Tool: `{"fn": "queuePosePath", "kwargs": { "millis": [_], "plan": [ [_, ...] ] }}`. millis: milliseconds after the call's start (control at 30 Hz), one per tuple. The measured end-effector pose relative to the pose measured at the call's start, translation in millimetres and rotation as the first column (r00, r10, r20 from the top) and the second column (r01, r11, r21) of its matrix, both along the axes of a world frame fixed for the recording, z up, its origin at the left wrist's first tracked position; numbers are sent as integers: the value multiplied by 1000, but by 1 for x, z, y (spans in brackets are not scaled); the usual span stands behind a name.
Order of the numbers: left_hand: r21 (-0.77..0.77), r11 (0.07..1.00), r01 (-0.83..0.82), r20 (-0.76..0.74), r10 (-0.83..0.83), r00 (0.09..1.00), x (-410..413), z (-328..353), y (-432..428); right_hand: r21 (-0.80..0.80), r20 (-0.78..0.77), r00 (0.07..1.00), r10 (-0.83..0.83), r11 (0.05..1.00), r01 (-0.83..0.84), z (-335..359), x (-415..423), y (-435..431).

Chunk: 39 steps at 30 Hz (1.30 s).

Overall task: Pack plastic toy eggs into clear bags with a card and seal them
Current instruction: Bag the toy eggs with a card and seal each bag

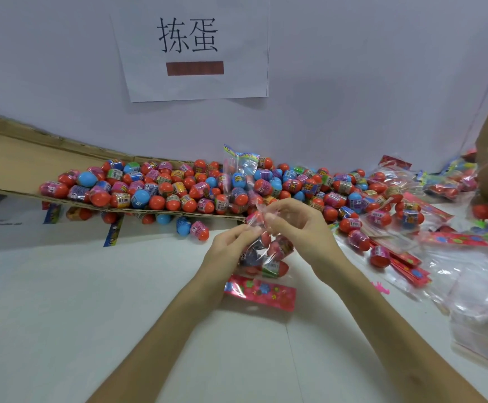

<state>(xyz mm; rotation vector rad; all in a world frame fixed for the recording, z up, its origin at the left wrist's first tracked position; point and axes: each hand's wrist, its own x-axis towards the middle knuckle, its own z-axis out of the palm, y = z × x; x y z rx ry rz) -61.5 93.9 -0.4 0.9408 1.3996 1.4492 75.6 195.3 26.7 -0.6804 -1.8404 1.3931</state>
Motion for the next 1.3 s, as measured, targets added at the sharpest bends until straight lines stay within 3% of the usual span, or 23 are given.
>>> {"fn": "queuePosePath", "kwargs": {
  "millis": [133, 367, 500, 767, 1033, 1300],
  "plan": [
    [35, 985, -170, -6, 170, 985, -3, -2, 5, -195, 2, 999, 35, 980, -34, 4, 0, 1],
    [78, 953, -294, 150, 280, 948, -5, 0, 6, -185, 48, 995, 83, 980, -73, 2, 0, -2],
    [83, 963, -257, 214, 235, 948, -6, 0, 3, -90, 71, 997, -35, 995, 42, -2, -3, -1],
    [101, 980, -171, 281, 137, 950, -4, 3, 1, -129, 24, 995, -95, 987, 98, -2, -2, -1],
    [87, 971, -225, 210, 202, 957, -5, 4, 3, -106, 58, 998, 0, 994, 6, -2, 1, -1],
    [105, 933, -345, 211, 318, 924, -5, 3, 4, -163, -38, 991, -126, 979, 119, 0, -2, 0]
  ]
}}
